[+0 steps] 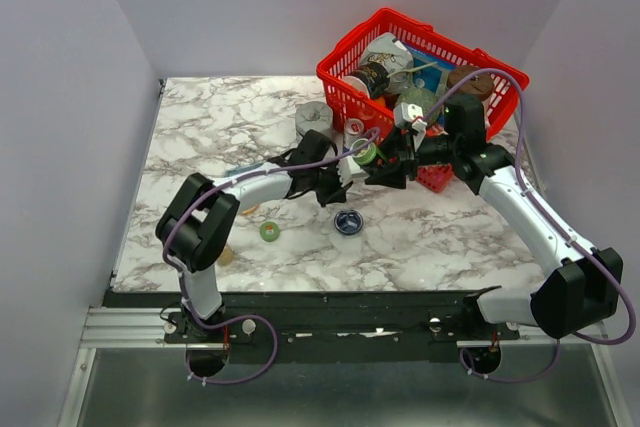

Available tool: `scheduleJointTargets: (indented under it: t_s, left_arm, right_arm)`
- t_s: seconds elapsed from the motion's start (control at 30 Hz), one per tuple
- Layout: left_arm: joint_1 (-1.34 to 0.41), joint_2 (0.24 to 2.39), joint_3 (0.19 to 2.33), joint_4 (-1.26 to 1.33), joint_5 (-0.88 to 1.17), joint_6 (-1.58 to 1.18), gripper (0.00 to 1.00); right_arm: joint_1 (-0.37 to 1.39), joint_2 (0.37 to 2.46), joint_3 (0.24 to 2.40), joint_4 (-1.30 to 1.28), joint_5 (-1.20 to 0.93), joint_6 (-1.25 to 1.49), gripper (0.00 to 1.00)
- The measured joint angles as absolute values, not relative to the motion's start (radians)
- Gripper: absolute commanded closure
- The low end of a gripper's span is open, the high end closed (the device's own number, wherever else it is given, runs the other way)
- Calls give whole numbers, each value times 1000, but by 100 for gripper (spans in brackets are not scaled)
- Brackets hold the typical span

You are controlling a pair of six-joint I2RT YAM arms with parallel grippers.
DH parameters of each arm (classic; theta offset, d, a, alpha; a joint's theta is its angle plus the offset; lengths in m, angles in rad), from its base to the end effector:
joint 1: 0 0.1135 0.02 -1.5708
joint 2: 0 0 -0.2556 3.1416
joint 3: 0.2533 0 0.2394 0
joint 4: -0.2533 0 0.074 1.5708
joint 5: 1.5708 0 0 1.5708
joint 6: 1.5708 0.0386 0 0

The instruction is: Sort the pills into containers

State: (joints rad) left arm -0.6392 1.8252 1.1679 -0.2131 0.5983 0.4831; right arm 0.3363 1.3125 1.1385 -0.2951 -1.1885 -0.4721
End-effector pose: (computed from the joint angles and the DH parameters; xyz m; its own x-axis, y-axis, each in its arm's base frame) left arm 0.2862 -0.2398 0.1858 -0.1791 0.6114 -0.7708 0.9796 0.1836 -0.0820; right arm 0.2451 0.1236 0.3396 0.0312 -0.1688 -0.9852 -0.9995 0.0026 -0.0321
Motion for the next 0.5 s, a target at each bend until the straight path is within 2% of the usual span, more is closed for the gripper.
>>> scheduleJointTargets:
  t_s: [0.23,0.5]
  left_arm:
    - [-642,1681,1004,-116,395,323,100]
    - [-644,1462,821,-41,-7,43,100]
  right_arm:
    - [325,1312,1139,-296,-1199,-472,89]
    - [325,1312,1139,-296,-1201,-471,89]
